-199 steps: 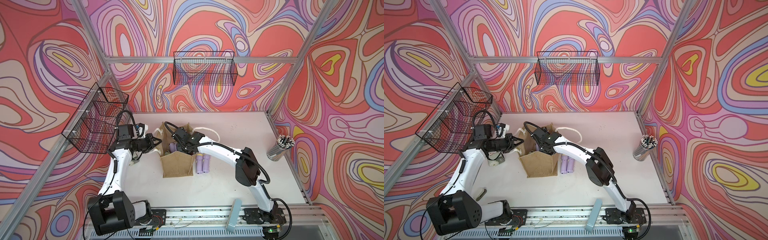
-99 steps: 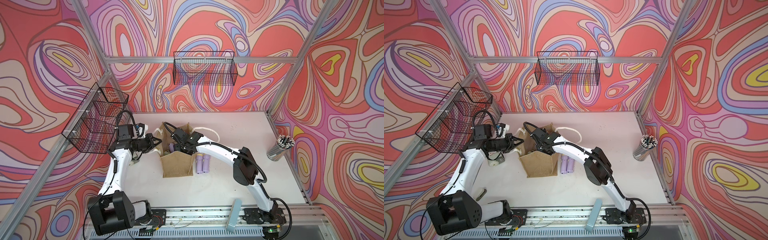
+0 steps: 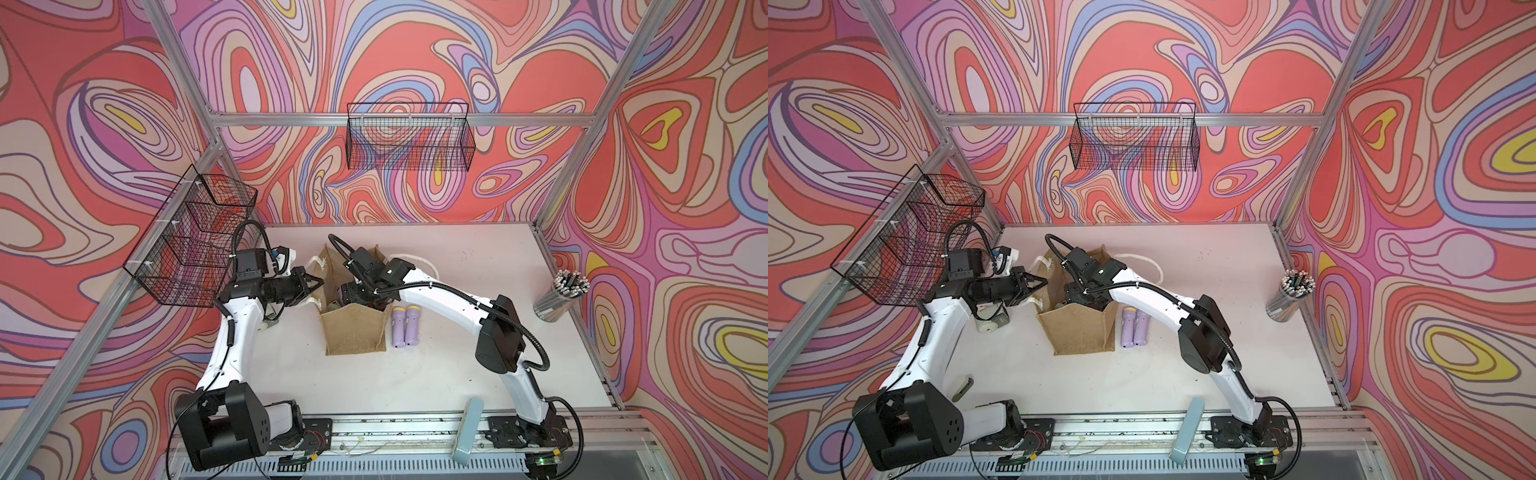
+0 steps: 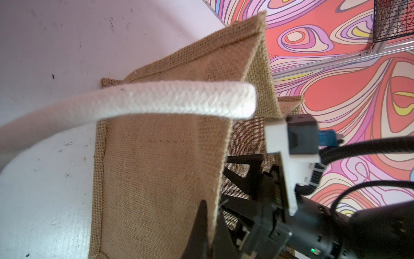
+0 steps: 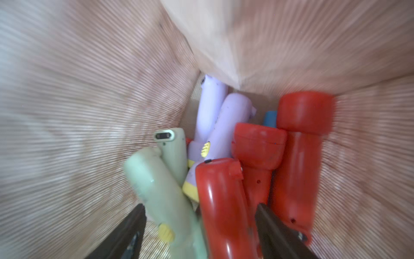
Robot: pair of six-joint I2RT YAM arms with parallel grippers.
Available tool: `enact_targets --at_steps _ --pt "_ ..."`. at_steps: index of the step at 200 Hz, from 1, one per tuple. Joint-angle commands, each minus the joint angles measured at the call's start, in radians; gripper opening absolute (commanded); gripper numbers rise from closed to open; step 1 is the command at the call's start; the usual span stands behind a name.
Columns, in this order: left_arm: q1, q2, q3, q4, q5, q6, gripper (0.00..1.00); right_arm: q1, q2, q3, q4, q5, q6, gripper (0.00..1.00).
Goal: Put the flashlights into the tote bags
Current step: Pick up the flashlight from the center of the board.
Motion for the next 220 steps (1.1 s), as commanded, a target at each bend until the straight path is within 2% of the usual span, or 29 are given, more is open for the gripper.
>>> enact_targets --at_steps 1,74,111,144,163,183,202,220 --pt "-0.001 -0.021 0.003 0.006 0.027 0.013 0.0 0.0 -0.099 0.011 0.007 0.05 -0.027 0.8" --pt "0.0 -0.031 0.005 -0.001 0.011 0.015 0.0 0.0 -0.361 -0.144 0.074 0.204 -0.059 0.78" --pt "0.0 -0.032 0.005 -0.001 0.006 0.015 0.0 0.0 -0.537 -0.305 0.057 0.322 -0.017 0.71" --pt "0.0 -0.027 0.007 0.0 0.009 0.012 0.0 0.0 -0.685 -0.456 0.026 0.347 0.007 0.64" --pt "0.0 -0.028 0.005 -0.001 0.005 0.013 0.0 0.001 -0.753 -0.545 -0.018 0.386 0.066 0.61" --pt "0.001 -0.027 0.005 -0.003 0.0 0.014 0.0 0.0 -0.832 -0.706 -0.013 0.457 0.224 0.55" --pt "-0.001 -0.026 0.005 -0.001 0.002 0.012 0.0 -0.007 -0.903 -0.885 0.094 0.421 0.323 0.55" --pt "0.001 -0.021 0.006 0.0 -0.001 0.012 0.0 -0.024 -0.921 -0.982 0.168 0.372 0.377 0.54"
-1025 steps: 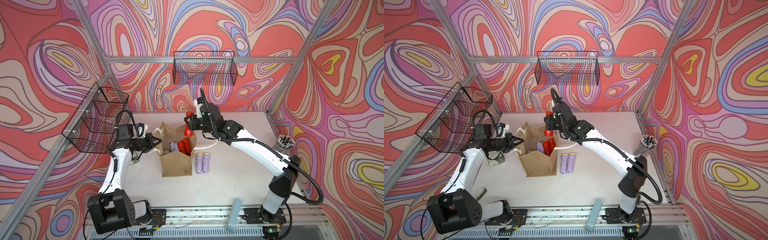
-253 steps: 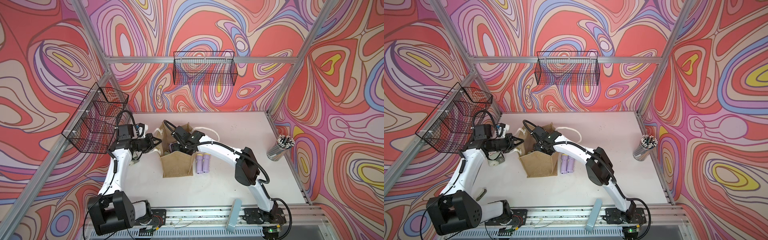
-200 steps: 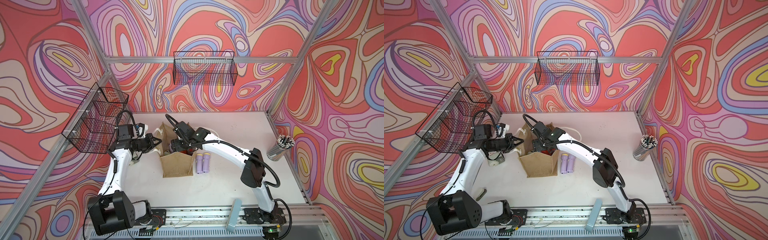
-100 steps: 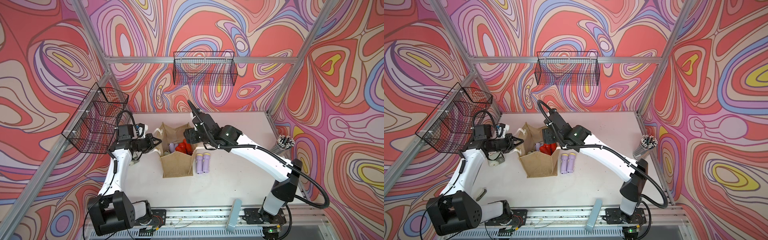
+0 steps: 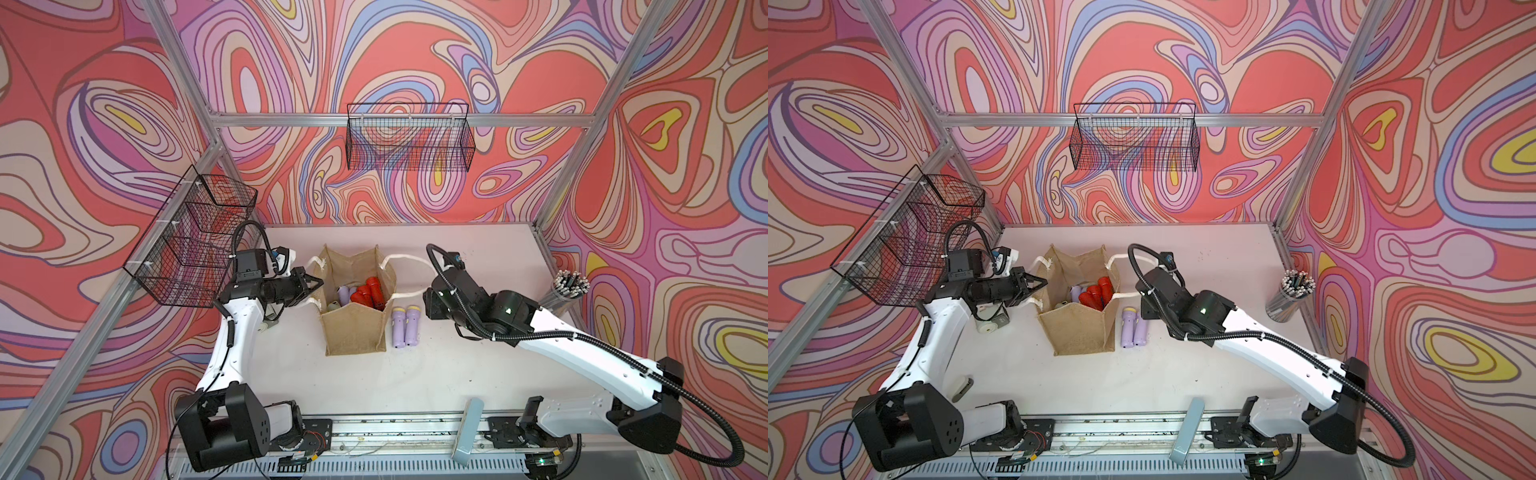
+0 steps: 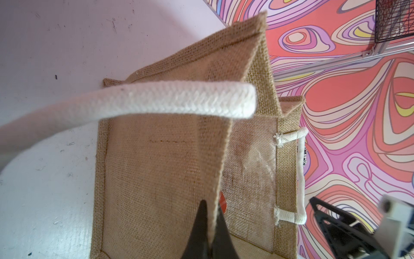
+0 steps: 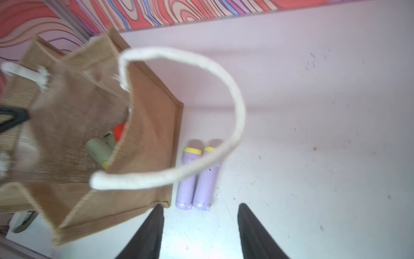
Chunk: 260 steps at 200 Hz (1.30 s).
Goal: Put the flashlights into the tote bags
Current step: Pick up the flashlight from the center of the board.
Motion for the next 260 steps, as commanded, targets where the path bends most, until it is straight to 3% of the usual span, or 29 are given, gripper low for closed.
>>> enact_targets --at_steps 1,40,97,260 --pt "0.0 -0.019 0.006 0.001 0.007 0.013 0.0 -0.018 -0.017 -0.115 0.101 -0.019 0.157 0.54" --pt "0.0 -0.016 0.005 -0.002 0.01 0.013 0.0 -0.024 0.081 -0.167 0.144 -0.071 0.186 0.53" --pt "0.0 -0.021 0.004 -0.006 0.009 0.021 0.0 -0.031 0.289 -0.19 0.305 -0.249 0.203 0.54" --pt "0.0 -0.018 0.004 -0.007 0.01 0.019 0.0 -0.073 0.55 -0.107 0.303 -0.315 0.134 0.55"
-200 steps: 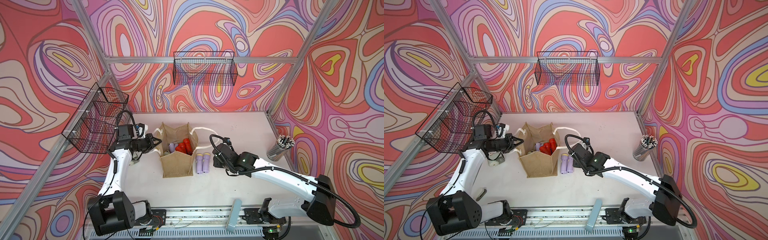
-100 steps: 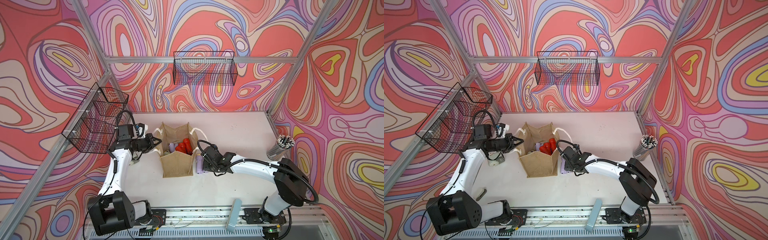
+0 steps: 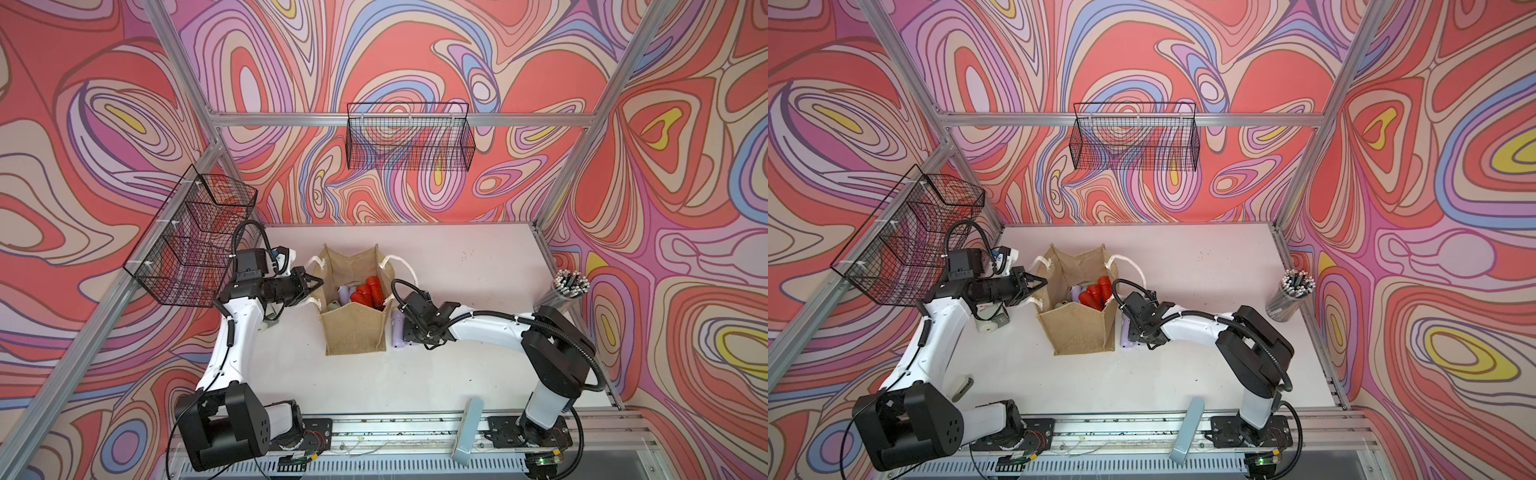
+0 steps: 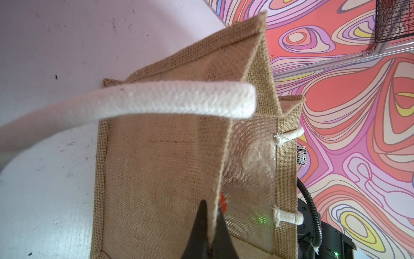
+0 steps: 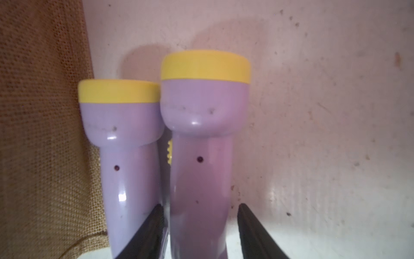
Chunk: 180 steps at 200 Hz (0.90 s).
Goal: Put the flashlights into the tote bags
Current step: Pick up the flashlight from the center of the board.
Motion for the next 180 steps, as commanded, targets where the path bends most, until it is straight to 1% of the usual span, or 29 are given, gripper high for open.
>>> enact_targets --at_steps 1,42,79,103,127,151,159,163,180 --pt "-0.001 -0.018 0.005 -0.006 0.009 0.019 0.0 -0.002 0.039 0.028 -0.023 -0.014 -0.01 0.55" --pt "-0.001 -0.018 0.005 -0.006 0.011 0.019 0.0 -0.002 0.076 0.039 -0.134 0.019 0.006 0.51" --pt "0.0 -0.021 0.003 -0.007 0.011 0.019 0.0 -0.002 0.119 0.039 -0.187 0.028 0.017 0.44" --pt "0.0 -0.022 0.004 -0.005 0.01 0.019 0.0 -0.002 0.116 0.019 -0.208 0.043 0.022 0.36" --pt "0.0 -0.021 0.005 -0.004 0.011 0.018 0.0 -0.002 0.075 -0.003 -0.253 0.09 0.026 0.29" --pt "0.001 -0.023 0.006 -0.004 0.013 0.016 0.0 -0.009 0.007 -0.026 -0.325 0.173 0.028 0.27" --pt "0.001 -0.022 0.005 -0.003 0.016 0.015 0.0 -0.018 -0.006 -0.039 -0.343 0.188 0.028 0.27" --pt "0.001 -0.024 0.006 -0.001 0.016 0.015 0.0 -0.025 -0.04 -0.05 -0.351 0.197 0.028 0.26" --pt "0.0 -0.024 0.005 -0.001 0.017 0.013 0.0 -0.051 -0.099 -0.083 -0.379 0.226 0.031 0.25"
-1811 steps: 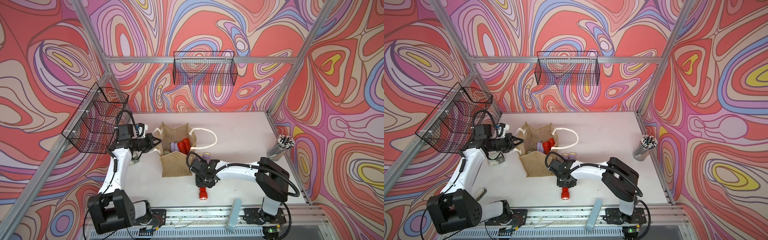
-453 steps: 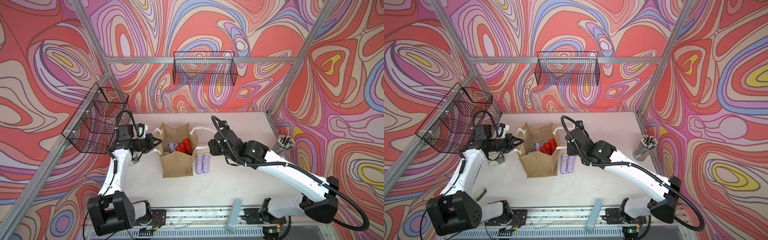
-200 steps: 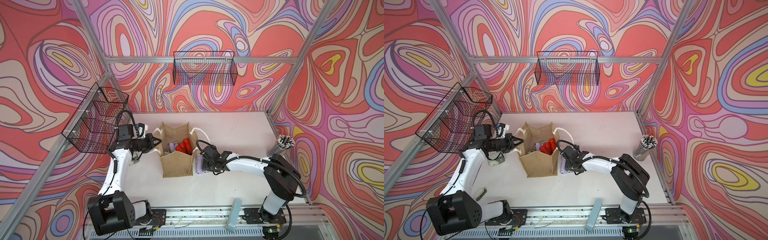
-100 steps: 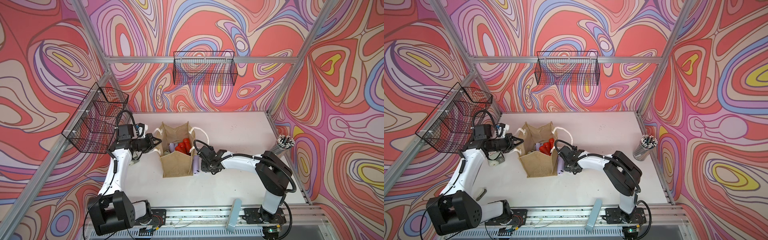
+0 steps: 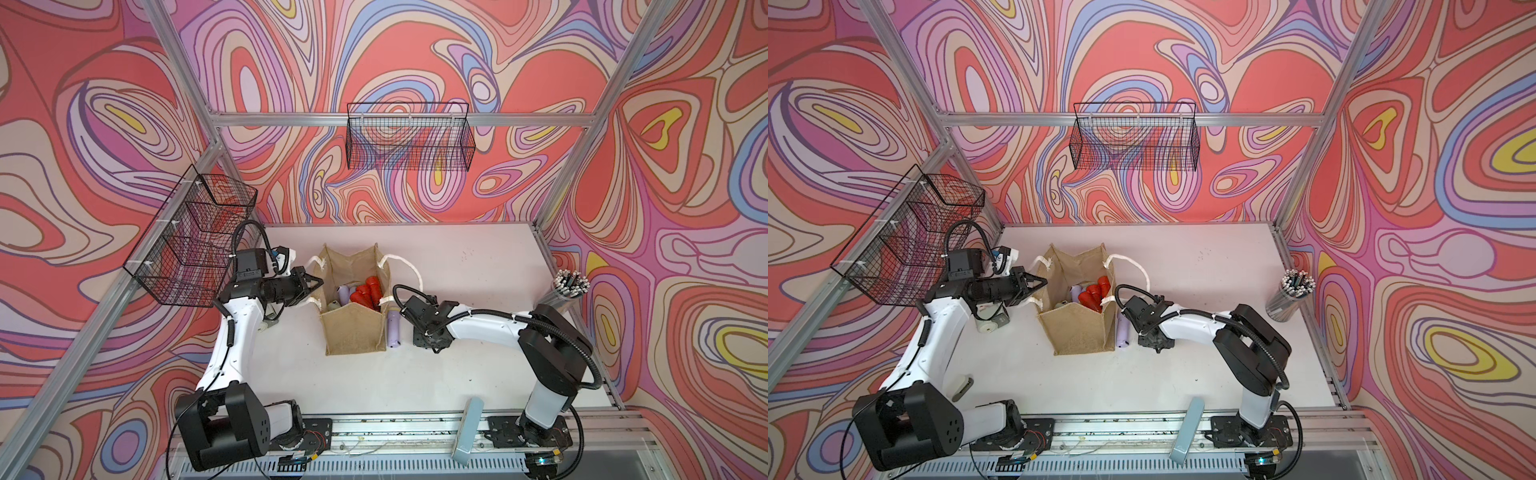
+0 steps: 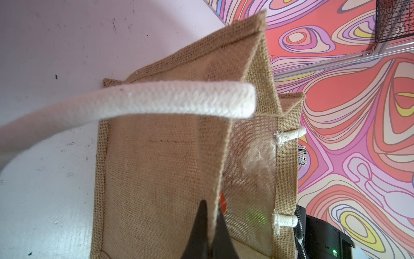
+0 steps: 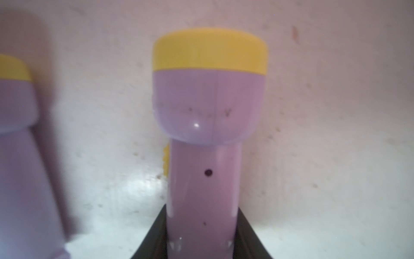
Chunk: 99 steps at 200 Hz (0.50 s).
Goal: Put the flashlights into the tote bags
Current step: Pick up the flashlight from the center of the board.
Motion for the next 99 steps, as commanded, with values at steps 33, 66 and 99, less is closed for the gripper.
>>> enact_targets --at_steps 33,66,99 --pt "-0.001 -0.026 0.005 0.002 0.021 0.013 0.0 -0.077 -0.185 -0.071 -0.232 0.188 0.019 0.22" --pt "0.0 -0.027 0.004 0.004 0.027 0.012 0.0 -0.112 -0.3 -0.024 -0.341 0.281 -0.003 0.22" --pt "0.0 -0.026 0.004 0.005 0.029 0.01 0.0 -0.114 -0.396 0.122 -0.443 0.369 -0.036 0.22"
